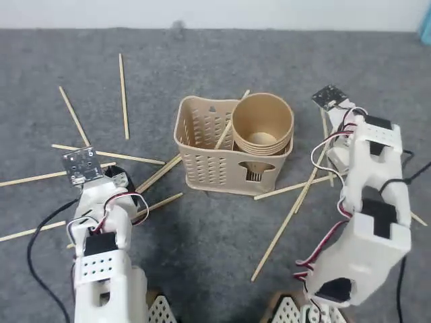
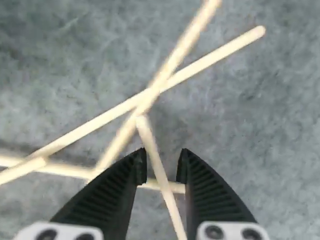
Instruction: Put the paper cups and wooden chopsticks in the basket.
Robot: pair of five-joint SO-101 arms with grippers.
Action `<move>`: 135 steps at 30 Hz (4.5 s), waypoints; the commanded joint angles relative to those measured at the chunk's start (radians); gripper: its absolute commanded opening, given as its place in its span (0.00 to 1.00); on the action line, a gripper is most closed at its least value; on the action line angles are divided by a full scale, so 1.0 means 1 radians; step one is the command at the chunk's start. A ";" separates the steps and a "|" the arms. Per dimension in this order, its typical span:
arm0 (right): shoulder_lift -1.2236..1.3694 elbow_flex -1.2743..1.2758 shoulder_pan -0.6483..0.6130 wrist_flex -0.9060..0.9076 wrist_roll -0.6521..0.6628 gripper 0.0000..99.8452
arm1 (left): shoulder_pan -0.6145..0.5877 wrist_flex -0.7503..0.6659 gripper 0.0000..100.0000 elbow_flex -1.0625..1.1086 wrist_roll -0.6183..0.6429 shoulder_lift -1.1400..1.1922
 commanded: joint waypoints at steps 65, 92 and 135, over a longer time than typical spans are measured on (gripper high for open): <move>-1.400 0.344 -0.031 -0.435 -1.073 0.01 | -0.009 -0.057 0.01 -0.001 -0.008 -0.018; -1.133 0.152 -0.707 -0.700 -1.036 0.01 | -0.009 -0.055 0.01 -0.001 -0.008 -0.018; -1.417 0.311 -0.305 -0.242 -1.034 0.10 | -0.009 -0.057 0.01 -0.001 -0.008 -0.018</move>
